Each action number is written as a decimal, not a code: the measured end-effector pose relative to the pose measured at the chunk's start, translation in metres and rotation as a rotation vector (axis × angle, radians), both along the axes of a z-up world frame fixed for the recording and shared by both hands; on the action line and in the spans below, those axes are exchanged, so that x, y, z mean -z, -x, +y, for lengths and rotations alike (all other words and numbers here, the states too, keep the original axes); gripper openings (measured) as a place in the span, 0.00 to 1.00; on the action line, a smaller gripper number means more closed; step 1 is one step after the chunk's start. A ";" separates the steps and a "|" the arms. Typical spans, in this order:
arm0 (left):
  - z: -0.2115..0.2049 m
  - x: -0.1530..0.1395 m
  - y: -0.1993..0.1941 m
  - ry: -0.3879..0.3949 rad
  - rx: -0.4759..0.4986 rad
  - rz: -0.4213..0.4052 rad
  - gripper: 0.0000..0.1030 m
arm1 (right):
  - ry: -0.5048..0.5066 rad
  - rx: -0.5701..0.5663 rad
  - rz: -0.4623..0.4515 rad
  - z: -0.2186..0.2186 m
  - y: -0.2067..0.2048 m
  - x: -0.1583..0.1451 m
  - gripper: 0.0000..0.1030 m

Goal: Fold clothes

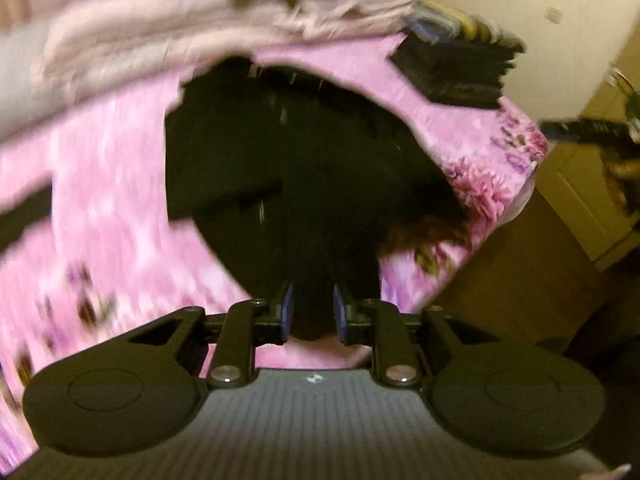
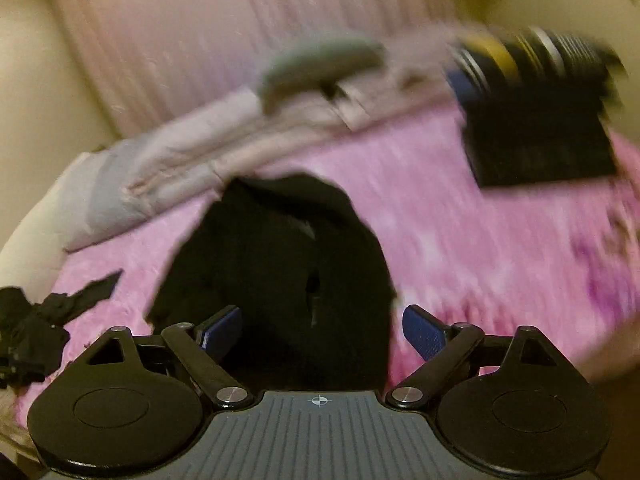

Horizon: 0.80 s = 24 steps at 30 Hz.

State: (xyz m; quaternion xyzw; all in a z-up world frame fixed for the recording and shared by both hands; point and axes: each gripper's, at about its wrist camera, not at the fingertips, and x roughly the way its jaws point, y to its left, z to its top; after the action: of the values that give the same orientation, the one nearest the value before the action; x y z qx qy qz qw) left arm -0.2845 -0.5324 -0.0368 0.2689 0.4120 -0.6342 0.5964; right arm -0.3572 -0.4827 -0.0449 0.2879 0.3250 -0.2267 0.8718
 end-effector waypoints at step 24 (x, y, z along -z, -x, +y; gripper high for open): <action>-0.270 0.168 -0.159 -0.234 -0.412 -0.091 0.54 | -0.002 -0.603 0.197 -0.114 -0.326 0.157 0.88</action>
State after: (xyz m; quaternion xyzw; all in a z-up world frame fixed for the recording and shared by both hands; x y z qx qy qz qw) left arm -0.1256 -0.8029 -0.2043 0.2748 0.5016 -0.4341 0.6960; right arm -0.0316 -0.5968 -0.2017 0.1563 0.4789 0.0153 0.8637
